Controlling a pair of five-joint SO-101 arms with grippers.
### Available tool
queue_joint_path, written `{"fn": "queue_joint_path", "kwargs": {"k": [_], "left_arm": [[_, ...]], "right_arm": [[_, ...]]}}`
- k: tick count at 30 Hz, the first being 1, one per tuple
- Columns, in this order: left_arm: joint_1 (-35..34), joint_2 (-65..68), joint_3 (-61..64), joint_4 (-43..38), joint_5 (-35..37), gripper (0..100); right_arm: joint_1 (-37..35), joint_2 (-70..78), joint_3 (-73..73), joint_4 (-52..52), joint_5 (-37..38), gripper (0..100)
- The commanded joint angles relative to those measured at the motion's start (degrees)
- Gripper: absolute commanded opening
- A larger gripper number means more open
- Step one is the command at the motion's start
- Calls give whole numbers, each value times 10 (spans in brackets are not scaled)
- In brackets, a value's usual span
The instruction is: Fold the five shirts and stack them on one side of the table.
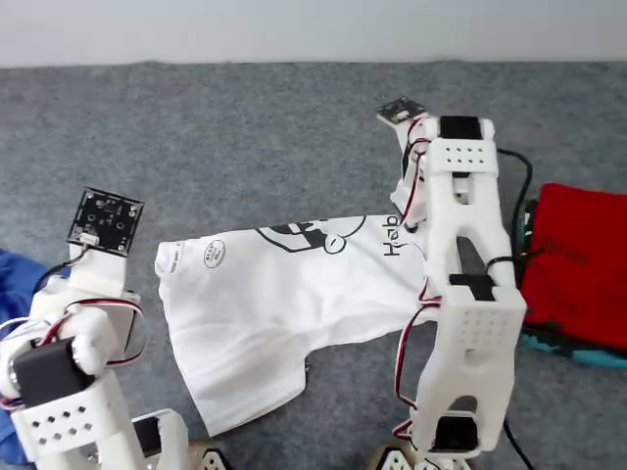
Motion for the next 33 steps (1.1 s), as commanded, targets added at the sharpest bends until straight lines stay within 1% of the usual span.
{"fn": "queue_joint_path", "kwargs": {"k": [1,4,9,13,15,19,23,26,28,30,33], "left_arm": [[-18,-3,11,-29,0,13],[-38,-3,29,-44,0,13],[-65,-3,51,-58,-1,13],[-71,-3,51,-57,-28,13],[-71,-6,51,-56,-37,13],[-72,-7,47,-53,-40,13],[-72,-7,44,-53,-39,13],[-72,-7,20,-36,-38,13],[-76,-7,9,-32,-38,13],[-107,-3,6,-34,-38,13],[-174,-1,18,-37,-39,14]], "right_arm": [[0,24,-25,-23,-12,67],[12,61,-25,-62,3,54],[43,102,-31,-145,84,54],[40,114,-96,-170,113,54],[31,117,-132,-158,113,54],[16,115,-174,-82,114,54],[-1,112,-228,27,113,50],[-25,113,-282,119,113,50],[-35,107,-284,121,104,40],[-39,80,-265,120,100,17],[-62,28,-193,120,114,9]]}}
